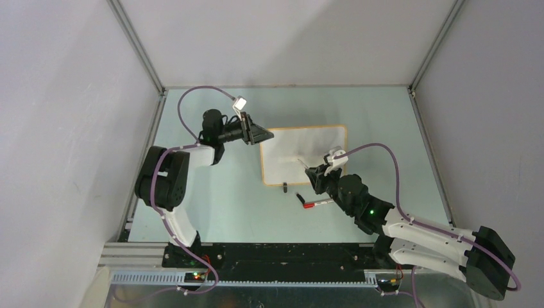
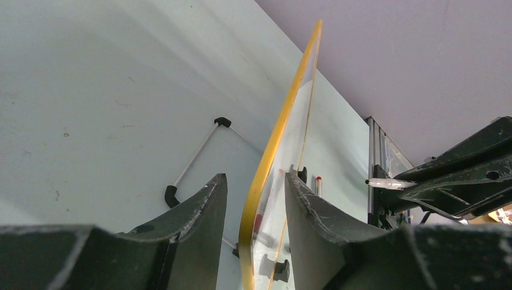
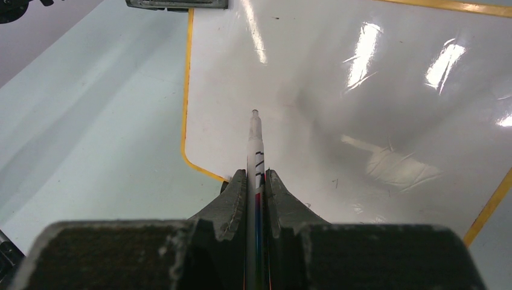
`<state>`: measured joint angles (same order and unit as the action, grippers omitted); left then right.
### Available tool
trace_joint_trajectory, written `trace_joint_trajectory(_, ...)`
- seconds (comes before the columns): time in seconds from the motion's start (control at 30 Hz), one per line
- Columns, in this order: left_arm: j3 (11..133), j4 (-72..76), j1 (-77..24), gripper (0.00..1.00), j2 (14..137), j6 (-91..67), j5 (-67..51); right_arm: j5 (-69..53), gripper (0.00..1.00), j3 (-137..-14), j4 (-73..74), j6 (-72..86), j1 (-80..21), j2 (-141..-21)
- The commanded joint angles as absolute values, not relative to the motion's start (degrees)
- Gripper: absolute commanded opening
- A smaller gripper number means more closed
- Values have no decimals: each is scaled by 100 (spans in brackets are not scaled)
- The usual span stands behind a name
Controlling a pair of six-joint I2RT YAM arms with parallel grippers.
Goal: Write a sentence on the whiteboard
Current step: Hold the whiteboard at the center of the board.
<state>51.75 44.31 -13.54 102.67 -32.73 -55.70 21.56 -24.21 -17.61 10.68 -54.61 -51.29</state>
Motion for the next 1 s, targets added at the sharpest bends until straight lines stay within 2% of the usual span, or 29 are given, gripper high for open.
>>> trace_joint_trajectory(0.0, 5304, 4735, -1366, 45, 10170, -3227, -5718, 2306, 0, -2544, -1902, 990, -5493, -5159)
trace_joint_trajectory(0.3, 5187, 6030, -1365, 42, 10319, -4098, -5957, 2335, 0, -2557, -1930, 967, -5497, -5240)
trace_joint_trajectory(0.63, 5149, 6188, -1354, 41, 10326, -4215, -5980, 2371, 0, -2593, -1901, 962, -5506, -5279)
trace_joint_trajectory(0.67, 5141, 6179, -1354, 44, 10296, -4189, -5969, 2370, 0, -2593, -1895, 964, -5504, -5272)
trace_joint_trajectory(0.73, 5126, 6072, -1351, 74, 10226, -4096, -5920, 2376, 0, -2593, -1887, 963, -5502, -5253)
trace_joint_trajectory(0.77, 5118, 5935, -1348, 93, 10197, -4039, -5900, 2375, 0, -2593, -1878, 969, -5502, -5249)
trace_joint_trajectory(0.8, 5108, 5740, -1341, 98, 10136, -3910, -5841, 2378, 0, -2593, -1875, 967, -5509, -5241)
trace_joint_trajectory(0.97, 5159, 4370, -1331, 99, 9734, -2846, -5418, 2384, 0, -2593, -1863, 966, -5510, -5222)
